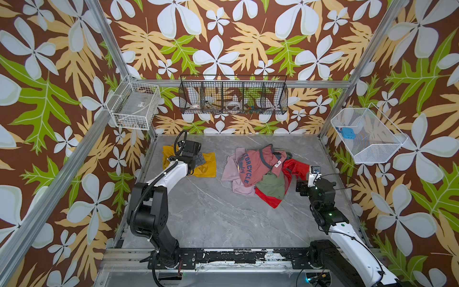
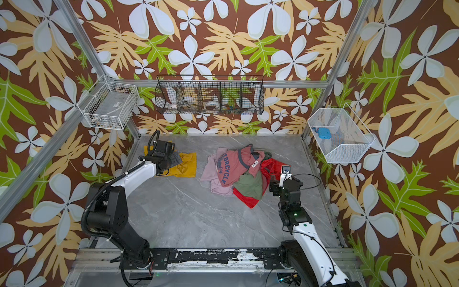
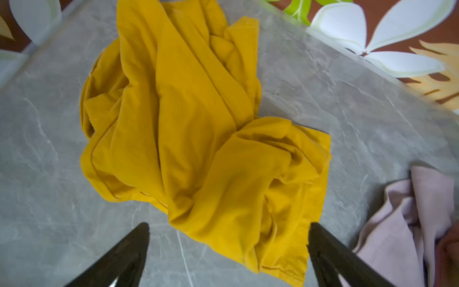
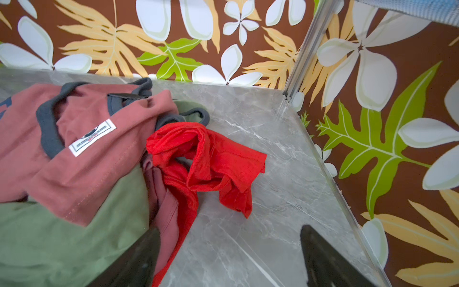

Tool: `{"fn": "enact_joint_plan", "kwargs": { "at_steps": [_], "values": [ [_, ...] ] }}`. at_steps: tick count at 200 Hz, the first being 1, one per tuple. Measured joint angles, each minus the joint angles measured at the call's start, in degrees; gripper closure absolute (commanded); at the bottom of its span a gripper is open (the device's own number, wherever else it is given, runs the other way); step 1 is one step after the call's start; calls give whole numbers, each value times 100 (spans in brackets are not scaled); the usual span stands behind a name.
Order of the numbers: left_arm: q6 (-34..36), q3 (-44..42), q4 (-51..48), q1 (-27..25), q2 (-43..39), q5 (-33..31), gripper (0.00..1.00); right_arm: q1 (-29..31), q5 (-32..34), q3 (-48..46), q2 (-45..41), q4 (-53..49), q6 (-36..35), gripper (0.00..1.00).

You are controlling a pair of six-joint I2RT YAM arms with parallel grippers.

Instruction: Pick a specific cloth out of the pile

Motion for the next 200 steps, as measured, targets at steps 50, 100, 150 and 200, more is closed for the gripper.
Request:
{"fn": "enact_joint_plan", "kwargs": {
  "at_steps": [50,100,150,200],
  "values": [
    [111,-1556,675,-348,-1370,-673,0,-37,76,-756,494,1499,236,13],
    [275,-2605,1340,-417,-2492,-802,0,-39,402,-1700,767,3088,258,13],
    [763,-3534,2188,-516,-2981,-1202,0,-42,315,-1794,1683,4273,52,13],
    [1978,-4269,4140,-516,-2815,-1749,0,-37,9,-1137,3427,5239,-149,14]
  ]
}}
